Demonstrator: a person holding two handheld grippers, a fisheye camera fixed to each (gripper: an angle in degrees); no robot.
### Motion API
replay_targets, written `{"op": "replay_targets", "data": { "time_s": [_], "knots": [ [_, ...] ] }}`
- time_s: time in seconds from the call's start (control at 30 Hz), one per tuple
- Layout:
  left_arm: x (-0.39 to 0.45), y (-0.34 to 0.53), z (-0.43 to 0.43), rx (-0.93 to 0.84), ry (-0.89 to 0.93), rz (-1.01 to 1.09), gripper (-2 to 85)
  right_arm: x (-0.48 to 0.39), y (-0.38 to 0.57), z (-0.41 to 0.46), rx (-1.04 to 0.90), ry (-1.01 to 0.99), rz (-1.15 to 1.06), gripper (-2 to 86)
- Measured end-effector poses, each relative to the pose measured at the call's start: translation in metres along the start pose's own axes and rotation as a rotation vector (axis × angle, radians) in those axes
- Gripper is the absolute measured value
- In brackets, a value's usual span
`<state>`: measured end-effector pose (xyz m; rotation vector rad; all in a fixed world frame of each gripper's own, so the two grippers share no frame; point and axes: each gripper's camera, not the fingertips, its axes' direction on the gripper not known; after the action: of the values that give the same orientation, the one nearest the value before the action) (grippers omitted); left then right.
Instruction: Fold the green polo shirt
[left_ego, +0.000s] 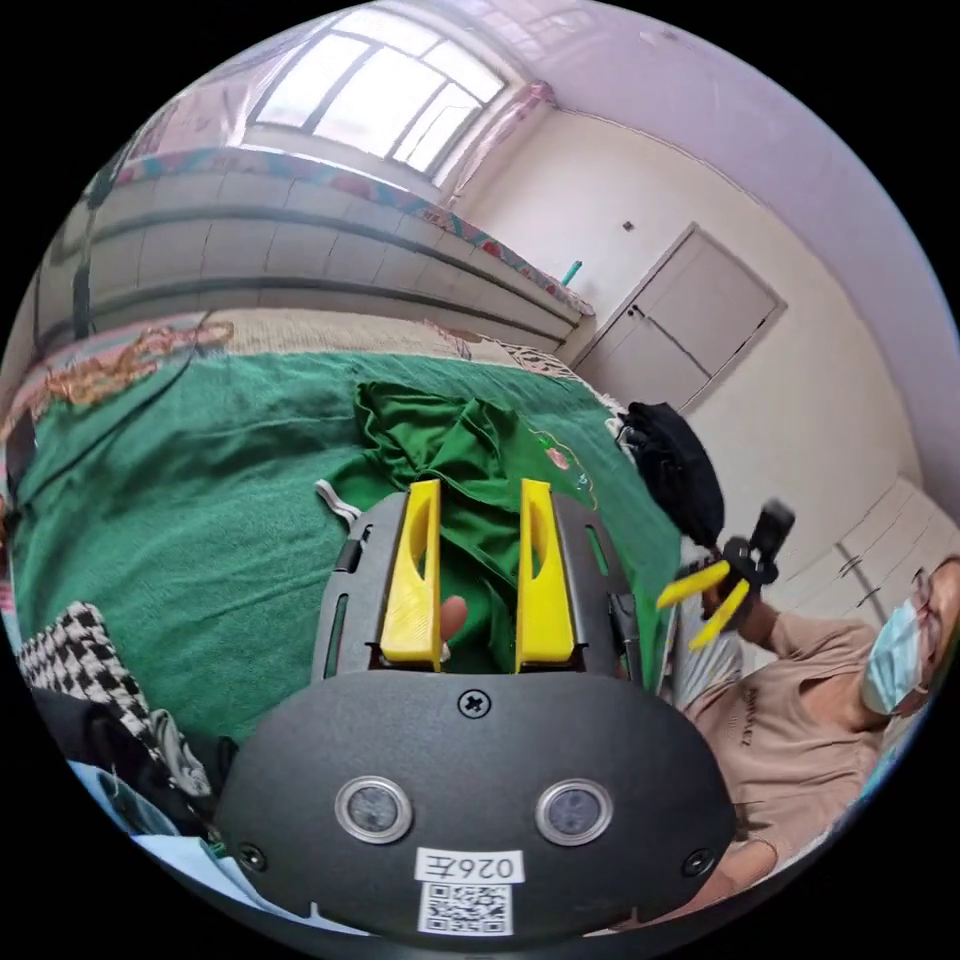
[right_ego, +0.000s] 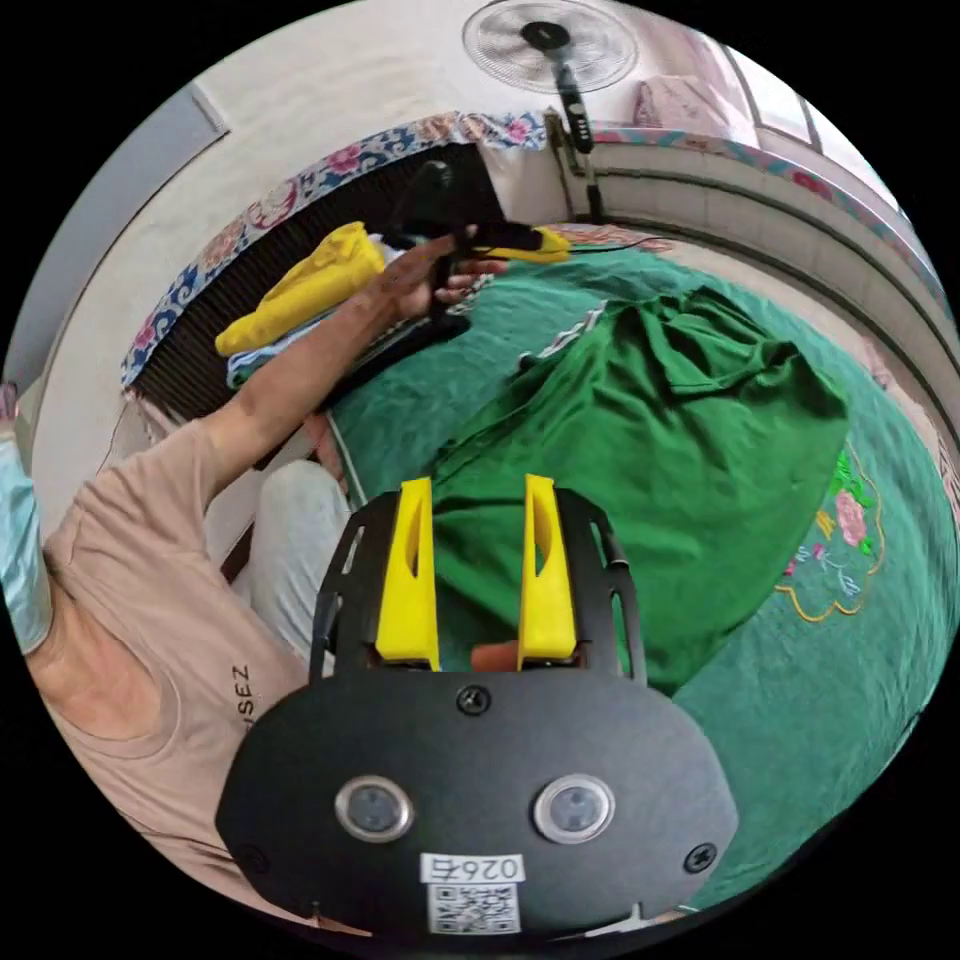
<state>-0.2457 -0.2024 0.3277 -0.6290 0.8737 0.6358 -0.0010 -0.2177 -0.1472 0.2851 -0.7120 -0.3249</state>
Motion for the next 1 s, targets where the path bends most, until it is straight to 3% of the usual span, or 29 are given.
{"op": "replay_targets", "data": {
  "time_s": [0.07,0.17,0.37,0.7,0.9,1.0],
  "knots": [
    [0.024,-0.002,0.031,-0.044,-0.047,0.092,15.4,0.076,-0.023,0.006,0.046,0.075,0.147,11.0],
    [0.043,-0.01,0.084,-0.175,-0.054,0.191,16.3,0.169,-0.053,0.037,0.047,0.032,0.311,11.7],
    [0.054,-0.007,0.164,-0.274,-0.083,0.347,22.5,0.267,-0.085,0.133,-0.011,-0.012,0.46,11.9],
    [0.051,0.019,0.224,-0.303,-0.073,0.439,23.8,0.289,-0.103,0.221,-0.183,0.0,0.33,-0.6],
    [0.041,0.037,0.251,-0.302,-0.107,0.416,23.8,0.304,-0.145,0.232,0.001,-0.118,0.335,-0.3],
    [0.023,0.037,0.265,-0.309,-0.19,0.322,16.3,0.315,-0.168,0.254,0.097,-0.162,0.33,2.9]
  ]
}}
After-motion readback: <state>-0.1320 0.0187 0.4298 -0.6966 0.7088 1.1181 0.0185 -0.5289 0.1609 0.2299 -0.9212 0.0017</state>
